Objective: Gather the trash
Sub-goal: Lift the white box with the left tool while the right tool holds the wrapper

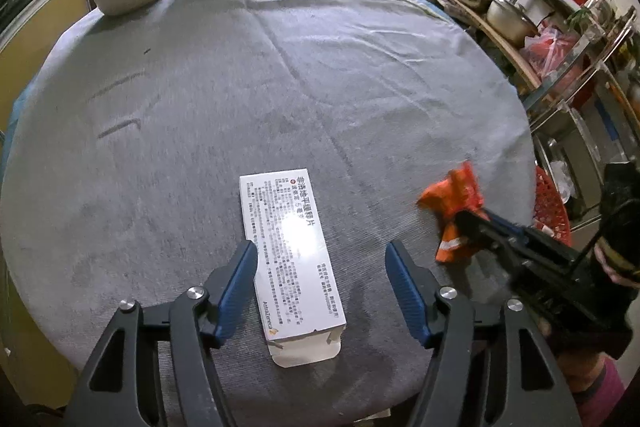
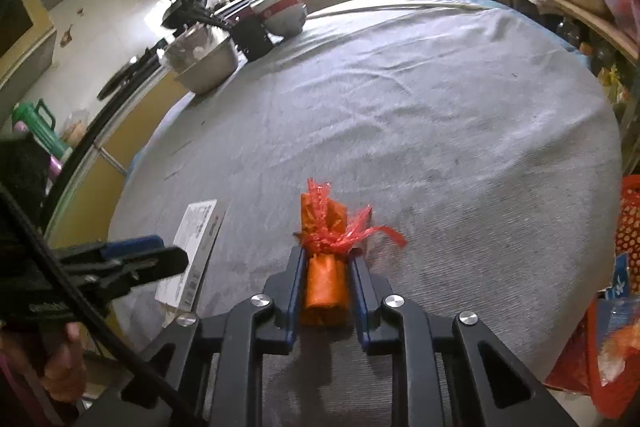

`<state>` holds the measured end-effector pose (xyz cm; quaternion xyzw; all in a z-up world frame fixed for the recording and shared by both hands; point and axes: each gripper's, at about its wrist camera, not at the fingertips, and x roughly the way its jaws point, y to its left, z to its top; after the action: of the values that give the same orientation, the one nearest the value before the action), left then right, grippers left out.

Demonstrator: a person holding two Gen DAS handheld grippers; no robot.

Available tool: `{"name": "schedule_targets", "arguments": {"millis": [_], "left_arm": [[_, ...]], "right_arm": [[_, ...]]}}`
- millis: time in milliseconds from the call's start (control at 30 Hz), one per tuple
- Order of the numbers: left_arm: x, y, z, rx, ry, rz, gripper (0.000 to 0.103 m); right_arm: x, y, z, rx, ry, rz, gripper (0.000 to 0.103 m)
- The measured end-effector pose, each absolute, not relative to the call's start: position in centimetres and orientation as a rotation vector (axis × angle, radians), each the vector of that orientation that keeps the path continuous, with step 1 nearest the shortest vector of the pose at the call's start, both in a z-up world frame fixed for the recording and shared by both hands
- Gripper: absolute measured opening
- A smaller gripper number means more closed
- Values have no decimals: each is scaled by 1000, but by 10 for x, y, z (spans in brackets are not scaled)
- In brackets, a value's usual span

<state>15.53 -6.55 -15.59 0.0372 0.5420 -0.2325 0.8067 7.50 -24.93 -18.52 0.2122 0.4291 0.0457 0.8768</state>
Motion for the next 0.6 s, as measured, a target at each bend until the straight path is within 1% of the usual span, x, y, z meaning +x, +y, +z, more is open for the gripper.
{"name": "schedule_targets", "arguments": {"millis": [133, 167, 200, 233, 267, 300, 333, 433, 567, 600], "left_arm": [[157, -64, -164, 64, 1175, -464, 67], [157, -64, -164, 71, 1166, -454, 63], [157, -64, -165, 79, 1163, -446, 52], [156, -65, -164, 90, 1152, -431, 46], [157, -64, -163, 86, 1153, -432, 29], [157, -64, -163, 77, 1156, -435, 16], [158, -63, -162, 68, 1157, -434, 13], [156, -64, -156, 83, 1128, -429, 13], [156, -62, -156, 65, 1148, -438, 13], [156, -62, -156, 63, 1151, -437, 18]], "right_arm": [[69, -262, -181, 483, 873, 78, 23], [68, -264, -180, 493, 869, 79, 23], [66, -266, -179, 503, 864, 80, 23], [66, -266, -178, 506, 861, 79, 23], [66, -266, -177, 509, 860, 81, 23], [65, -266, -177, 511, 859, 83, 23], [65, -266, -177, 512, 856, 85, 23], [64, -265, -173, 512, 845, 94, 23], [62, -266, -169, 511, 833, 99, 23], [61, -266, -170, 512, 832, 99, 23]]}}
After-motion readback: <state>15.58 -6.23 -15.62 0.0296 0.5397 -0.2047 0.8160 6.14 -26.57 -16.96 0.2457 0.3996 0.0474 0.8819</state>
